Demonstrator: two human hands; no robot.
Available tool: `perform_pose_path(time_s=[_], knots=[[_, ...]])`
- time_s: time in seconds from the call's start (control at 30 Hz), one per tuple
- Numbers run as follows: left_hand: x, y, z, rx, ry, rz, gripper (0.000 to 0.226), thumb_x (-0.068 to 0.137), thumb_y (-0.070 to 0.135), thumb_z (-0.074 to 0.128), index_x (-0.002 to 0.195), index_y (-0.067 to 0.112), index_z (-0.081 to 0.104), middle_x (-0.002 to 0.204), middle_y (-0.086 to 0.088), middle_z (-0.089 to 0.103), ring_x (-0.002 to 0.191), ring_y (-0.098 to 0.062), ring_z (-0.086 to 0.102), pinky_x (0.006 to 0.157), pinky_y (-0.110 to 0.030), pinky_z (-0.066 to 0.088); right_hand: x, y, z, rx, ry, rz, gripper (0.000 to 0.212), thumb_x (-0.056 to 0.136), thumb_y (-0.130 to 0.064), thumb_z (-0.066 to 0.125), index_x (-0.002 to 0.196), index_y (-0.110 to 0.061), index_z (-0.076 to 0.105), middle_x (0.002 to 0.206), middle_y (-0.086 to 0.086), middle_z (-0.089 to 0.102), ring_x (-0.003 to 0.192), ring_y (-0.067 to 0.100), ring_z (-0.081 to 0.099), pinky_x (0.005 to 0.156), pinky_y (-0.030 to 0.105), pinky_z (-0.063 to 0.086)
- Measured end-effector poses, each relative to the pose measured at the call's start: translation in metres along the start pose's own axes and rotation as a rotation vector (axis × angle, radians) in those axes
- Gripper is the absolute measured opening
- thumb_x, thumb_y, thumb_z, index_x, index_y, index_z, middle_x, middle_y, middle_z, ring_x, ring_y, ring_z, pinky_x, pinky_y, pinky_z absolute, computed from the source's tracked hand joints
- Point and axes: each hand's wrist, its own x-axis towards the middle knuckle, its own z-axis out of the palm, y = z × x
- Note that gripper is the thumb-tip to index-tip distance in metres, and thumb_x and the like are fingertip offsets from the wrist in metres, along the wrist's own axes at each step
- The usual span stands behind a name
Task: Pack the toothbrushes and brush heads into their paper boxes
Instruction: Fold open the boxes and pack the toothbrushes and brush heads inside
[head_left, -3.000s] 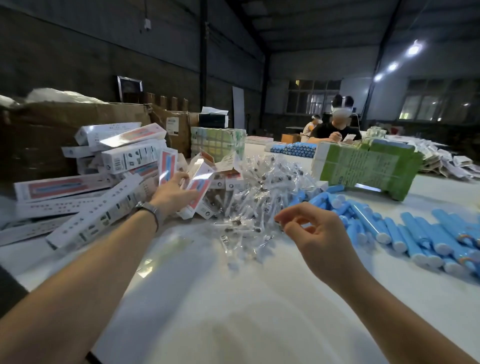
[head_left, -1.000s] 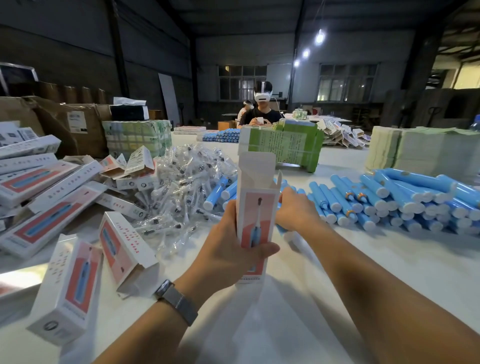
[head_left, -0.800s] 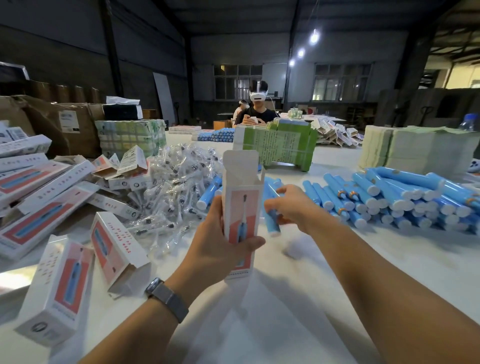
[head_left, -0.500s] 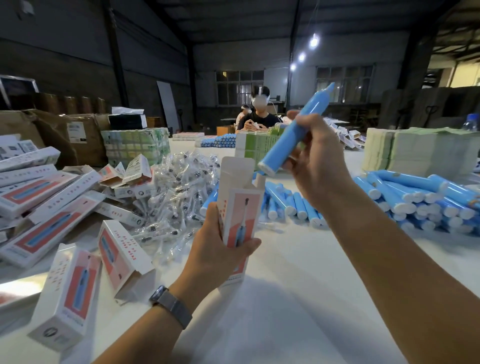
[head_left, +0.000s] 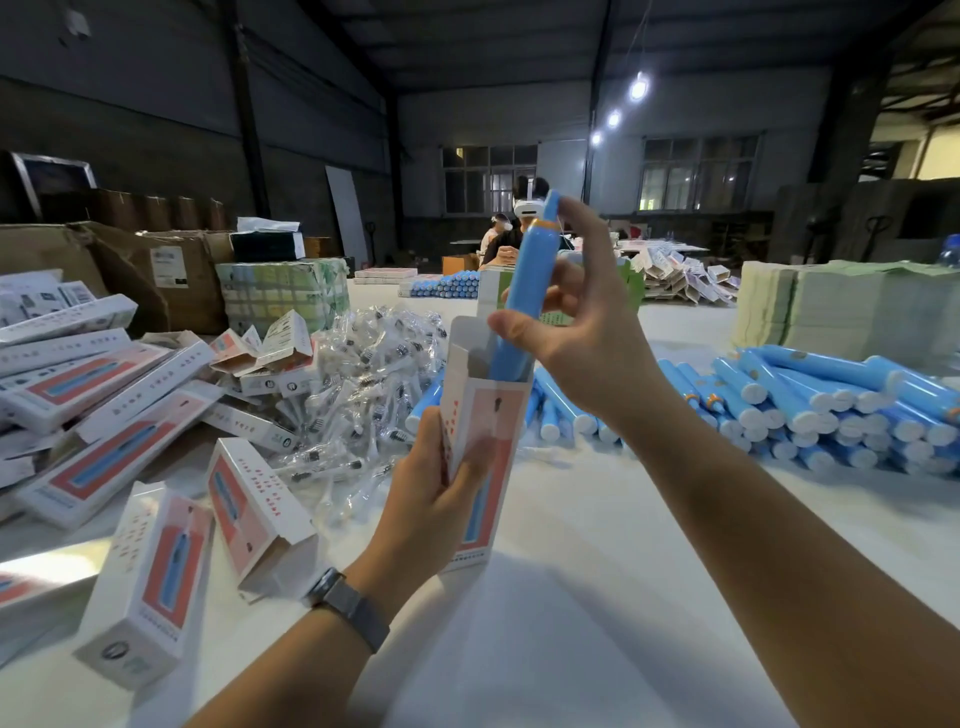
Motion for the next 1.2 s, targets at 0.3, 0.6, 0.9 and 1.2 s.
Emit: perform_pose_path(time_s=[0.3, 0.6, 0.9, 1.2], knots=[[0.002, -0.002, 0.0, -0.11, -0.034, 0.024, 0.017, 0.093, 0.03, 0.053, 0.102, 0.016, 0.051, 0.076, 0.018, 0.06, 0.068, -0.004, 0.057, 0.063, -0.022, 0.05, -0.008, 0.013, 0.013, -0.115, -0.015, -0.044, 0.026, 0.082, -0.027, 0.076, 0.099, -0.029, 0.058, 0.097, -0.013, 0.061, 0.087, 0.009, 0.06, 0.069, 0.029, 0.055], [0.006, 0.0, -0.005, -0.161, 0.001, -0.006, 0.023, 0.089, 0.03, 0.058, 0.106, 0.014, 0.055, 0.08, 0.006, 0.063, 0.074, -0.011, 0.064, 0.066, -0.026, 0.054, -0.017, 0.034, 0.019, -0.057, -0.161, 0.036, 0.01, 0.088, -0.011, 0.063, 0.084, -0.02, 0.066, 0.095, -0.007, 0.057, 0.09, 0.01, 0.057, 0.076, 0.032, 0.054], [0.019, 0.004, -0.022, 0.213, 0.455, 0.089, 0.029, 0.089, 0.045, 0.056, 0.101, 0.022, 0.045, 0.087, 0.012, 0.058, 0.074, -0.017, 0.063, 0.061, -0.033, 0.059, -0.022, 0.063, 0.043, 0.221, 0.106, 0.345, 0.016, 0.084, -0.022, 0.055, 0.095, -0.029, 0.064, 0.08, -0.009, 0.063, 0.069, 0.009, 0.06, 0.056, 0.024, 0.048], [0.033, -0.007, -0.053, 0.283, 0.753, -0.015, 0.028, 0.098, 0.034, 0.061, 0.116, 0.021, 0.042, 0.108, 0.001, 0.051, 0.098, -0.024, 0.055, 0.084, -0.051, 0.056, -0.033, 0.101, 0.126, -0.793, -0.853, 0.198, 0.049, 0.092, -0.033, 0.056, 0.14, -0.033, 0.048, 0.133, 0.008, 0.056, 0.127, 0.03, 0.041, 0.098, 0.044, 0.043]])
